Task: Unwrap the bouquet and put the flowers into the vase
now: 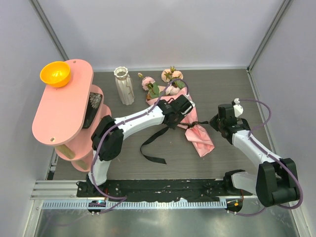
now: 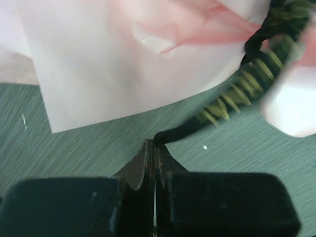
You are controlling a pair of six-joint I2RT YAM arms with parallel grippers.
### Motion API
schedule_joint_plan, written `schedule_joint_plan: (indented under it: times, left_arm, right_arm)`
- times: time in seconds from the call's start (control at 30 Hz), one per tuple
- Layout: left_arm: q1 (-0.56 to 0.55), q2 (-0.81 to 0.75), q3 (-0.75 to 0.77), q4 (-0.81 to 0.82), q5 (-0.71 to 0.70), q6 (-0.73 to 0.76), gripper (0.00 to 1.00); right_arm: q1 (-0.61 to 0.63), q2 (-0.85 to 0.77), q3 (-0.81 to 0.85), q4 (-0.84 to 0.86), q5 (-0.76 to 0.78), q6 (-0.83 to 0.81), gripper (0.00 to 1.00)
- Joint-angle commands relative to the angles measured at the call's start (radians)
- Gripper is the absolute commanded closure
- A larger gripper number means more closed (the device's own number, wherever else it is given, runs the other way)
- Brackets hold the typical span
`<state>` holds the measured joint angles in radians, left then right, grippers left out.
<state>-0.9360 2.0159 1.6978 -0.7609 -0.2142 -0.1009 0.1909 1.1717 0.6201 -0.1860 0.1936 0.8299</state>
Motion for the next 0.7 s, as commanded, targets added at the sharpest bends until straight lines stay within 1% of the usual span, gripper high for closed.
schedule_joint_plan:
  times: [0.0,0.17,0.27,0.43,0.5,0.53,0.57,0.6,0.63,0.67]
  left_arm:
    - [0.005,-0.074,0.025,-0.057,-0.07,-0.003,1.0]
    - [0.005,-0.089,0.028,-0.072,-0.074,0.0,1.0]
    - [0.005,-0.1,0.034,-0.084,-0.042,0.012,1.0]
    - [0.005,-0.108,0.057,-0.116,0.05,0.032,1.0]
    - [0.009,-0.114,0.065,-0.121,0.082,0.015,1.0]
    - [0.012,-0.117,0.066,-0.117,0.093,0.009,0.98]
    - [0.017,-0.121,0.069,-0.117,0.099,0.006,0.88]
    - [0.023,-0.128,0.066,-0.112,0.101,0.003,0.6]
    - [0.026,-0.147,0.059,-0.094,0.098,-0.002,0.5]
    - [0.029,-0.16,0.034,-0.078,0.099,-0.002,0.42]
  right_arm:
    - [-0.044,0.02,0.006,-0.001,0.086,-0.031,0.99]
    - [-0.082,0.04,0.015,0.0,0.084,-0.078,0.99]
    - [-0.084,0.02,0.021,-0.003,0.093,-0.139,0.97]
    - [-0.085,-0.044,0.027,-0.047,0.208,-0.216,0.97]
    - [-0.085,-0.044,0.041,-0.056,0.221,-0.259,0.92]
    - [-0.085,-0.041,0.049,-0.056,0.204,-0.291,0.83]
    - [-0.085,-0.04,0.059,-0.064,0.14,-0.323,0.79]
    - [-0.082,-0.041,0.078,-0.075,0.117,-0.342,0.75]
    - [-0.08,-0.047,0.084,-0.079,0.09,-0.369,0.67]
    - [-0.074,-0.059,0.086,-0.089,0.073,-0.374,0.63]
